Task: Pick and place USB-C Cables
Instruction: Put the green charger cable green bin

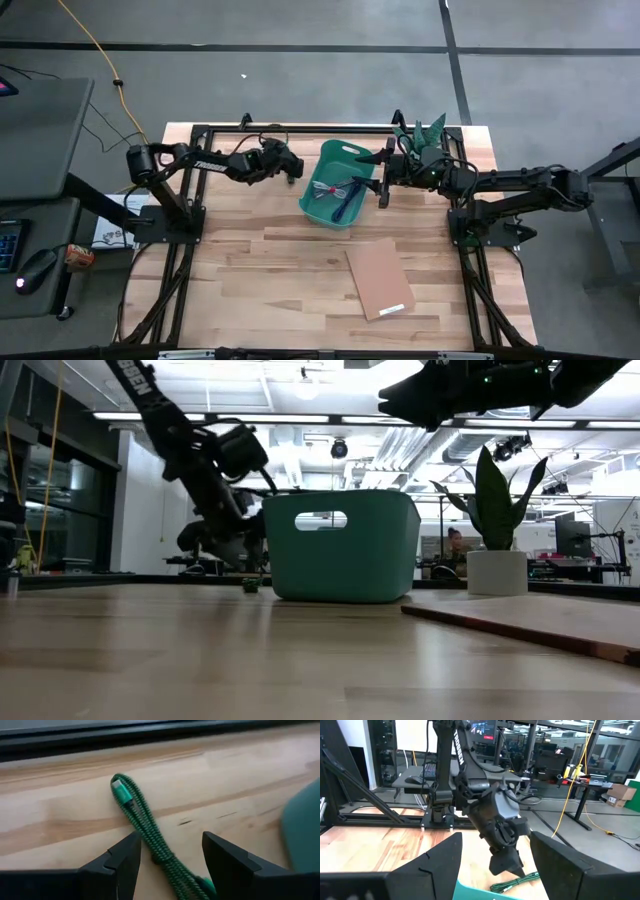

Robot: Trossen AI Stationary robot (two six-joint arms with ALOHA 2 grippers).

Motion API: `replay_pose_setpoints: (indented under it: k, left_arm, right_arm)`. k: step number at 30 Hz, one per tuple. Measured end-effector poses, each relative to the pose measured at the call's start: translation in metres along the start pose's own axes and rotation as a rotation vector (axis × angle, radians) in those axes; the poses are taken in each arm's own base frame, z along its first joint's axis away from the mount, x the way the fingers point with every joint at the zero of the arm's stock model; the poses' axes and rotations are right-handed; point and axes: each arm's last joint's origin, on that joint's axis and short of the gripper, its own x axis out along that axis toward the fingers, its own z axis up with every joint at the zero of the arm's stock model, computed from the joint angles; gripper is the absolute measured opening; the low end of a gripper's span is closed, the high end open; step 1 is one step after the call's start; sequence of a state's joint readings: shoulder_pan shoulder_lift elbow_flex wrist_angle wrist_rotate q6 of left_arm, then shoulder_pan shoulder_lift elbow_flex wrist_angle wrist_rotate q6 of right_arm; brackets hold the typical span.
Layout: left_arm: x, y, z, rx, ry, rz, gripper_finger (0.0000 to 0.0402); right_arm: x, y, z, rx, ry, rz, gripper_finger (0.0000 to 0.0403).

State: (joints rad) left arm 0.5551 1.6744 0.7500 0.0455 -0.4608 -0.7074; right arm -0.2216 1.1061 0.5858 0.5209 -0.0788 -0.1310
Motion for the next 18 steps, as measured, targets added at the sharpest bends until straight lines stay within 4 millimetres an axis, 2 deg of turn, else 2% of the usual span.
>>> replay_pose_setpoints:
  k: [10, 18]
  left_arm:
    - [0.017, -0.014, 0.013, 0.037, 0.067, 0.089, 0.0190]
    - [0.039, -0.002, 0.004, 0.037, 0.171, 0.165, 0.0190]
  right_arm:
    - [0.000, 0.000, 0.000, 0.000, 0.000, 0.000, 0.0226]
    - [0.000, 0.000, 0.000, 0.002, 0.003, 0.000, 0.0226]
